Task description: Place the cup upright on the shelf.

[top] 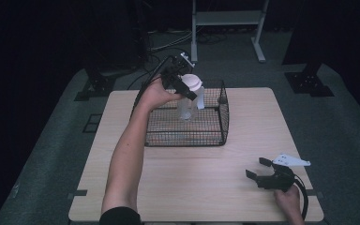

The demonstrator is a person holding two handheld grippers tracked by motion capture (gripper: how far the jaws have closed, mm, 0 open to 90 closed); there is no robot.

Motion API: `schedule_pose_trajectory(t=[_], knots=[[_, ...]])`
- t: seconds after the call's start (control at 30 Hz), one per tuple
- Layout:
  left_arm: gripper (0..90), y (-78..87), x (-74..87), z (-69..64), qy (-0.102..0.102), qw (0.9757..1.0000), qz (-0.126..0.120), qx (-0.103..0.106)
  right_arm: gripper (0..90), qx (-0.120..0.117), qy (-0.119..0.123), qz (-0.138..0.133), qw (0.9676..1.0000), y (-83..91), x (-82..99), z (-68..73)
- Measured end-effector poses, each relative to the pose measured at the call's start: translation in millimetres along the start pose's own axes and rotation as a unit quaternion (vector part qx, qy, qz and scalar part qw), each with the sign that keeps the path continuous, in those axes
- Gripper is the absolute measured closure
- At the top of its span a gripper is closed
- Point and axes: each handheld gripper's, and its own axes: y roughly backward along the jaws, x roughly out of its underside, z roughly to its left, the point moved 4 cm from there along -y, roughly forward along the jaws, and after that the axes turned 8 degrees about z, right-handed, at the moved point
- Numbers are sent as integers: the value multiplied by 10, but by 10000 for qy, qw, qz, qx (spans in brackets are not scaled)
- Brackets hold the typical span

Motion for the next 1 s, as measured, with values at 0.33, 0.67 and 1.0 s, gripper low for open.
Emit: schedule_pose_trajectory(t=[0.33, 0.67, 1.0], knots=[[53, -326, 110, 116, 226, 9997, 92, 49, 129, -19, -32, -16, 10000, 1, 0, -4], [53, -525, 121, 104, 226, 9996, 139, 126, 129, -32, -41, 2, 10000, 7, 1, -9], [53, -672, 163, 102, 282, 9996, 56, 38, 129, -63, -75, -10, 10000, 7, -1, -14]])
